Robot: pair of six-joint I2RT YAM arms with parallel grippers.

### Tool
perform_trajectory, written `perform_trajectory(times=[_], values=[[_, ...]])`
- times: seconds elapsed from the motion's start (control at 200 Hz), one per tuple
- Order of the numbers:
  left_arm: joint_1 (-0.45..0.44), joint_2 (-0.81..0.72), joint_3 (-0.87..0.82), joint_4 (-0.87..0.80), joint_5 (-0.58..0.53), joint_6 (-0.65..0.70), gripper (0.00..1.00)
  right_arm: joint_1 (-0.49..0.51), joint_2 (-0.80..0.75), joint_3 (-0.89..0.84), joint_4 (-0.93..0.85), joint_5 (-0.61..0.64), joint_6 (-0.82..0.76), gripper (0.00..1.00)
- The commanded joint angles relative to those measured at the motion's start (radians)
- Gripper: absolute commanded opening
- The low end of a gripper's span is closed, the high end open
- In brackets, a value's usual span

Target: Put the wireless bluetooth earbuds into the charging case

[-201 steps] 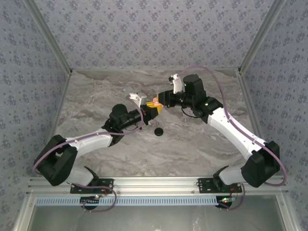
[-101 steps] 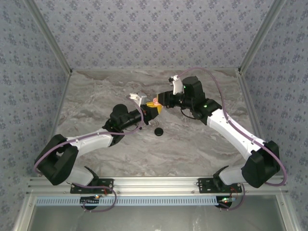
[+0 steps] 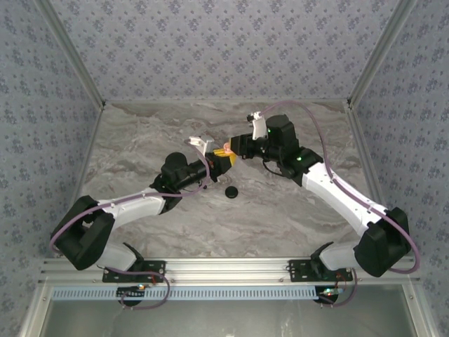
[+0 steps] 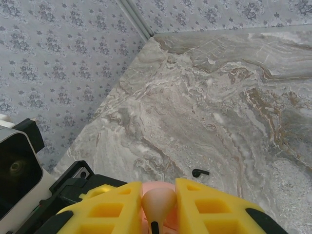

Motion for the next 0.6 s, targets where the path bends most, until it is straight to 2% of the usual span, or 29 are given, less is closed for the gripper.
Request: perform_trajectory(times=[0.0,0.595], values=[[0.001,-0.009,0.041,0.100,-0.072,-0.007,0.10,0.023,-0.014,-0.022,-0.054,-0.006,0.022,0.24],[0.001,-0.023,0.041,0.049,-0.121,0.012,0.10,0.051,-0.035,-0.021,-0.073,0.053,-0.002,0.24]])
